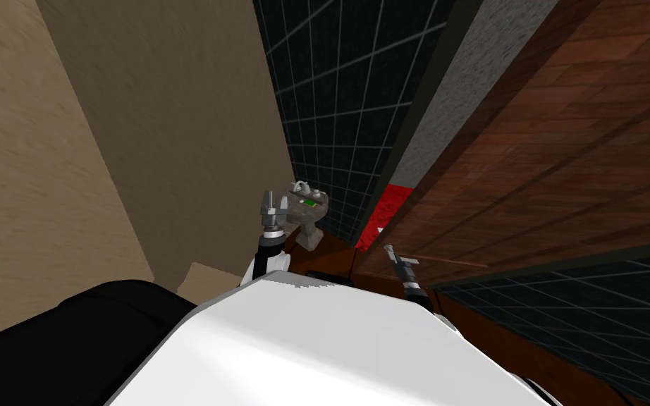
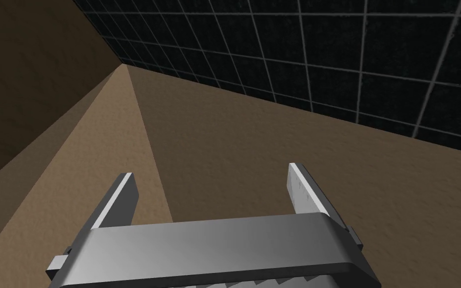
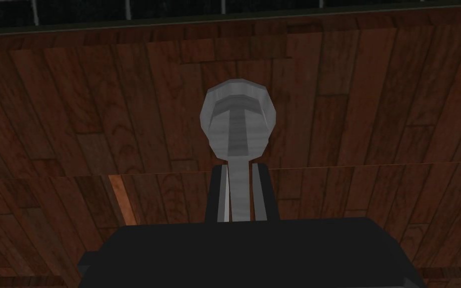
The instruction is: Pull the door open
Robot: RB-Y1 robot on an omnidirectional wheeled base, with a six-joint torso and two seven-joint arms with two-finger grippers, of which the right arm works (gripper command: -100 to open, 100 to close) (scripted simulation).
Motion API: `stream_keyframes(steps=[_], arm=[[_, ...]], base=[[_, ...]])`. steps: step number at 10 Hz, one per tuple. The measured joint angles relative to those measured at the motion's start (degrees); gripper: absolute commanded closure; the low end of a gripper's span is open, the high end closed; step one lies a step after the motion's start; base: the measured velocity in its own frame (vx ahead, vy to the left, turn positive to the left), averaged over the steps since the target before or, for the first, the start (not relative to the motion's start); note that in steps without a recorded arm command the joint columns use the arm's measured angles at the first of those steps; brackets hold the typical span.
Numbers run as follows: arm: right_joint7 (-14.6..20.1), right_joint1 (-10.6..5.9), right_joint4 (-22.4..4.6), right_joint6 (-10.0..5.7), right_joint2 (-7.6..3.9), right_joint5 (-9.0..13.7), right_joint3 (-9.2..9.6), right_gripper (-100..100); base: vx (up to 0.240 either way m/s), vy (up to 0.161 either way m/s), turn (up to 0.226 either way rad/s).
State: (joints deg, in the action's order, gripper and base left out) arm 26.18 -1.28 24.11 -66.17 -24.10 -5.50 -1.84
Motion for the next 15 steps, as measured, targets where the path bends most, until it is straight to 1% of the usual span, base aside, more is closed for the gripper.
stream_keyframes(steps=[1,2,3,4,5,6,7,8,9,11,12,13,14,15], arm=[[0.1,0.29,0.1,0.05,0.08,-0.1,0.15,100],[0.3,0.82,-0.3,-0.65,-0.18,-0.2,0.13,100],[0.6,1.54,0.0,-1.46,-0.53,-0.3,0.09,100],[0.9,2.16,0.4,-2.07,-0.79,-0.4,0.16,100],[1.1,2.20,-0.3,-2.87,-0.85,-0.6,0.32,100],[1.3,3.04,0.0,-3.50,-0.95,-0.7,0.37,100],[1.5,3.39,-0.2,-4.08,-1.14,-0.9,0.44,100],[1.6,3.03,-1.7,-5.22,-1.36,-1.0,0.47,100],[1.8,2.01,-5.1,-7.67,-1.92,-1.0,0.41,100],[2.4,5.62,0.2,-6.47,-2.19,-1.1,0.33,100],[2.5,4.93,-1.6,-7.52,-2.25,-1.3,0.48,100],[2.5,4.90,-2.0,-7.80,-2.15,-1.3,0.59,100],[2.5,5.18,-1.8,-7.82,-2.26,-1.3,0.47,100],[2.5,4.65,-2.9,-8.60,-2.34,-1.3,0.41,100]], base=[[-0.139,-0.065,0.169],[-0.245,-0.124,0.269],[-0.227,-0.113,0.231],[-0.184,-0.092,0.120],[-0.172,-0.092,0.161],[-0.153,-0.059,0.122],[-0.116,-0.031,0.083],[-0.184,-0.040,0.194],[-0.164,-0.058,0.101],[-0.156,-0.081,0.131],[-0.056,-0.018,0.019],[-0.131,-0.039,0.176],[-0.199,-0.093,0.213],[-0.197,-0.120,0.182]])
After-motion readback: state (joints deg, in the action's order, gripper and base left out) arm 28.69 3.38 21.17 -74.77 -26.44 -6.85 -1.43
